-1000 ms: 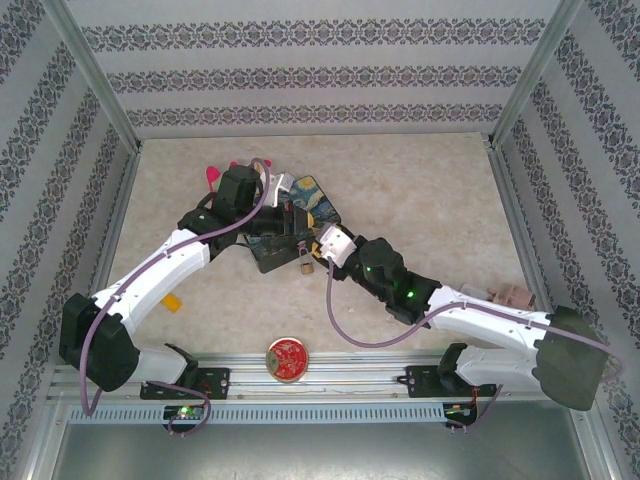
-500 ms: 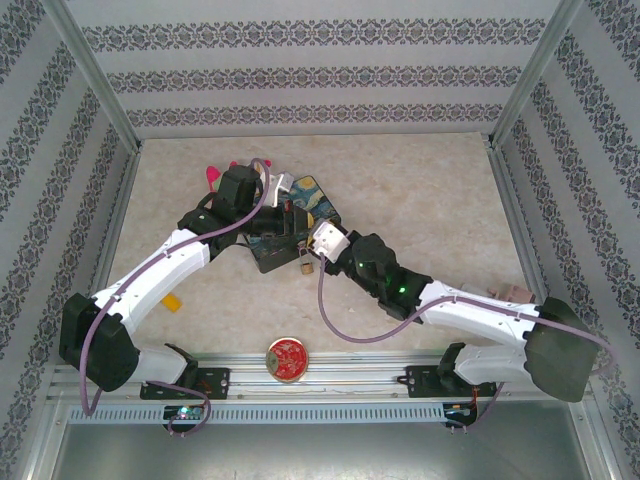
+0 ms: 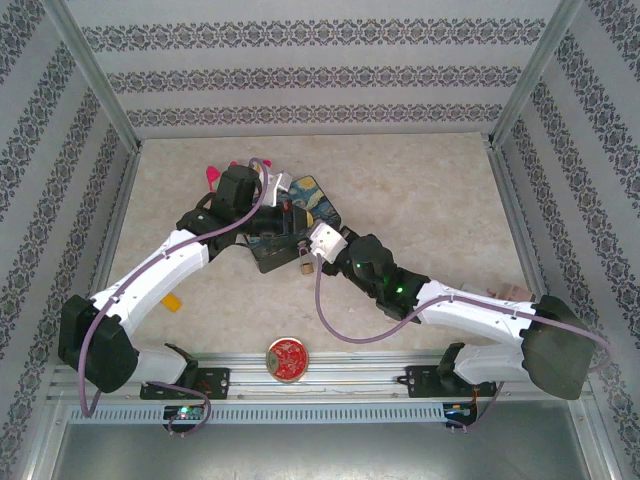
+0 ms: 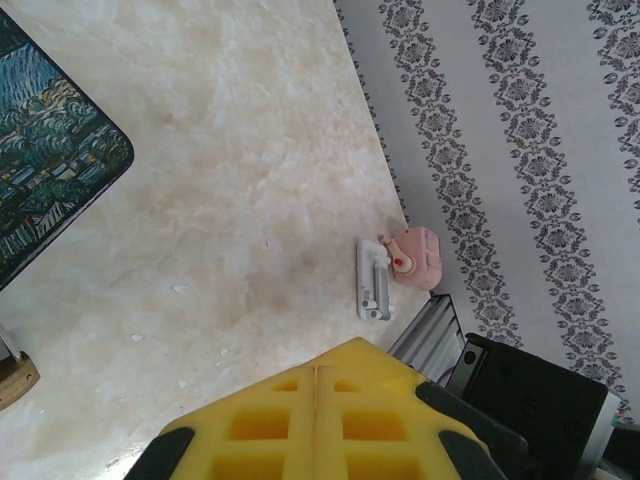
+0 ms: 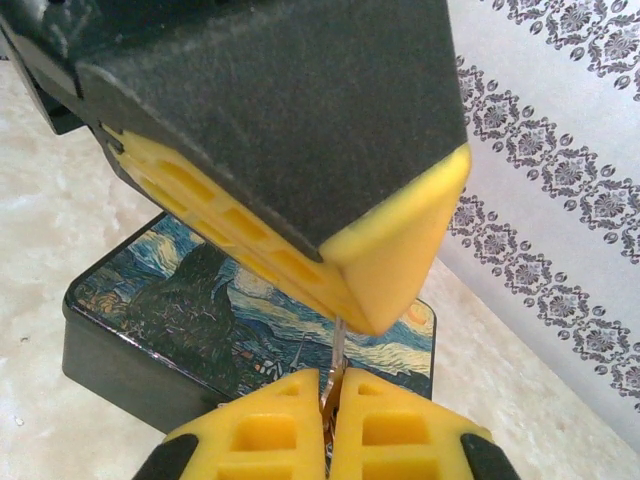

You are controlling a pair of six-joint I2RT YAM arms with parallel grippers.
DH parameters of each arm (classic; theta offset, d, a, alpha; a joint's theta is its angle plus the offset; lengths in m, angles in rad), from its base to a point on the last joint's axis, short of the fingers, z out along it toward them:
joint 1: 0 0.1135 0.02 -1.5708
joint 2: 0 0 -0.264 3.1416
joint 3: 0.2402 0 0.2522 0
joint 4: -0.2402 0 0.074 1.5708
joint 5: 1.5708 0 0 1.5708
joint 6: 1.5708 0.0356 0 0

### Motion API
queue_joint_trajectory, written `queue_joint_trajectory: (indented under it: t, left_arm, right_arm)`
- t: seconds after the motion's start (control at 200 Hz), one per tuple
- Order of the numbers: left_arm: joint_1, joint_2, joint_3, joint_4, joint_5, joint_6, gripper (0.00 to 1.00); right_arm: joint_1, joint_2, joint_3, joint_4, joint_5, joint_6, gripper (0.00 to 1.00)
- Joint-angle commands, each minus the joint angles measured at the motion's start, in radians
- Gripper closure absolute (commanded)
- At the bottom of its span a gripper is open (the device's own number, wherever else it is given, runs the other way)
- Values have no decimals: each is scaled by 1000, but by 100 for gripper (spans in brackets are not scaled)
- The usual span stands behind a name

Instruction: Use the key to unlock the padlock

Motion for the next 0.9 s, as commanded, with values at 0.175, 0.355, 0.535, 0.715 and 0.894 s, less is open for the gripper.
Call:
queue_joint_trajectory:
  t: [0.175, 0.355, 0.535, 0.715, 0.894]
  left_arm:
    - [16, -67, 7, 46, -30, -13, 38]
    - [47, -124, -24, 46, -118, 15, 16]
    - [68, -192, -58, 63, -200, 107, 9]
    - [68, -257, -127, 183, -152, 214, 8]
    - [68, -208, -108, 274, 62, 234, 8]
  right_arm:
    - [3, -40, 1, 2, 27, 74, 100]
    - [-22, -95, -16, -60, 0, 202, 100]
    - [-191, -196, -43, -143, -298, 527, 100]
    - [-403, -222, -73, -88, -785, 817, 100]
    - [-451, -174, -46, -1, -1080, 924, 100]
